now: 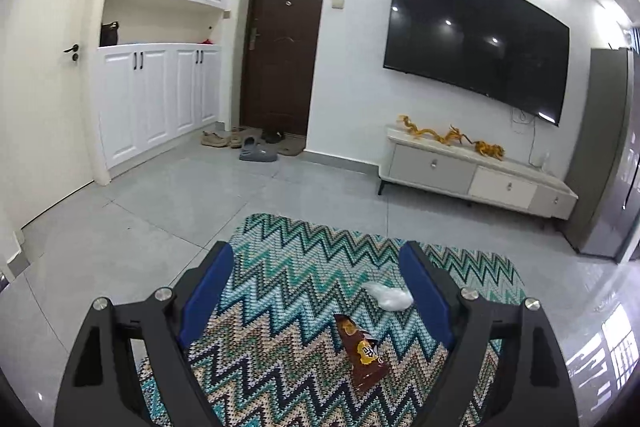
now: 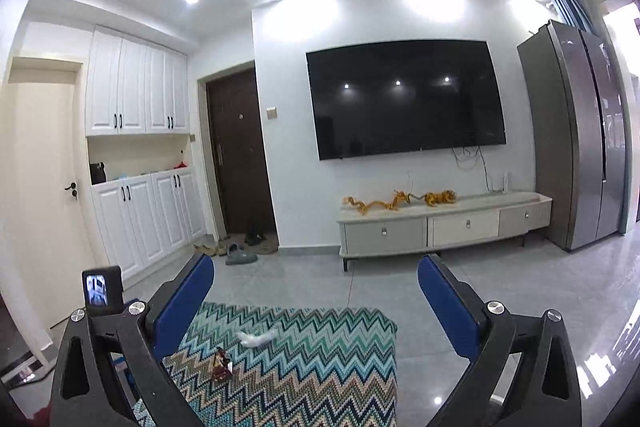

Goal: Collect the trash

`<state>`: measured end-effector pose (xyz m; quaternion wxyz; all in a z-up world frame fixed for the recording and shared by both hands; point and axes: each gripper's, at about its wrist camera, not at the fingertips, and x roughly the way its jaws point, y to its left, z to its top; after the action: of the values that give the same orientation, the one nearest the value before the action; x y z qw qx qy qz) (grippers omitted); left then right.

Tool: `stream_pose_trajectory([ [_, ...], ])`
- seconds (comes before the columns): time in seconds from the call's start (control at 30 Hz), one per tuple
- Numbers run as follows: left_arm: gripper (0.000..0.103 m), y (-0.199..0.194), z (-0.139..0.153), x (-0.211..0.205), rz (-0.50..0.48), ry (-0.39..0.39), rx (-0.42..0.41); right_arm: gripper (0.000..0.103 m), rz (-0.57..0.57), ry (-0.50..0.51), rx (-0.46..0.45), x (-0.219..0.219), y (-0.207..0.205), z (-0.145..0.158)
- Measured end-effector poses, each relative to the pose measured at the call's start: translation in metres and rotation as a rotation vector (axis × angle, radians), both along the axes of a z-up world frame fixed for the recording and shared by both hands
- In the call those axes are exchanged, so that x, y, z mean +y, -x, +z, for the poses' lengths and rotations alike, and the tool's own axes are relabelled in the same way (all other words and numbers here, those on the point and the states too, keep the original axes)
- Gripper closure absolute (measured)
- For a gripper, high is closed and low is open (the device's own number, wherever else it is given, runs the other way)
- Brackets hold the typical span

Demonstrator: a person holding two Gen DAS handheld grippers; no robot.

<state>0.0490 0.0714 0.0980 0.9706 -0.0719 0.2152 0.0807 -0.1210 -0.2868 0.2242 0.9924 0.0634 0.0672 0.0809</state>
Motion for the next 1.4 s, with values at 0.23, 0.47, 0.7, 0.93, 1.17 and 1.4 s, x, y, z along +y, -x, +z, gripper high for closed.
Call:
stream_pose_trajectory([
  [0.23,0.019,0.033,0.034,0.022,0.071,0.049,-0.079,0.000,-0.035,-0.013,-0.073,0.004,0.011,0.014],
  [0.47,0.019,0.065,0.073,0.038,0.167,0.065,-0.166,0.000,-0.108,-0.023,-0.133,0.009,0.011,0.023],
  [0.7,0.019,0.082,0.113,0.033,0.230,0.042,-0.236,0.000,-0.178,-0.002,-0.160,0.015,-0.001,0.035],
  [0.93,0.018,0.079,0.154,0.017,0.246,0.033,-0.259,0.000,-0.194,-0.087,-0.142,0.000,-0.022,0.050],
  [1.17,0.018,0.046,0.192,-0.012,0.286,-0.052,-0.248,0.000,-0.284,-0.163,-0.171,-0.010,-0.055,0.077],
  [1.4,0.018,0.024,0.226,-0.024,0.350,-0.072,-0.267,0.000,-0.417,-0.146,-0.180,-0.018,-0.085,0.094],
])
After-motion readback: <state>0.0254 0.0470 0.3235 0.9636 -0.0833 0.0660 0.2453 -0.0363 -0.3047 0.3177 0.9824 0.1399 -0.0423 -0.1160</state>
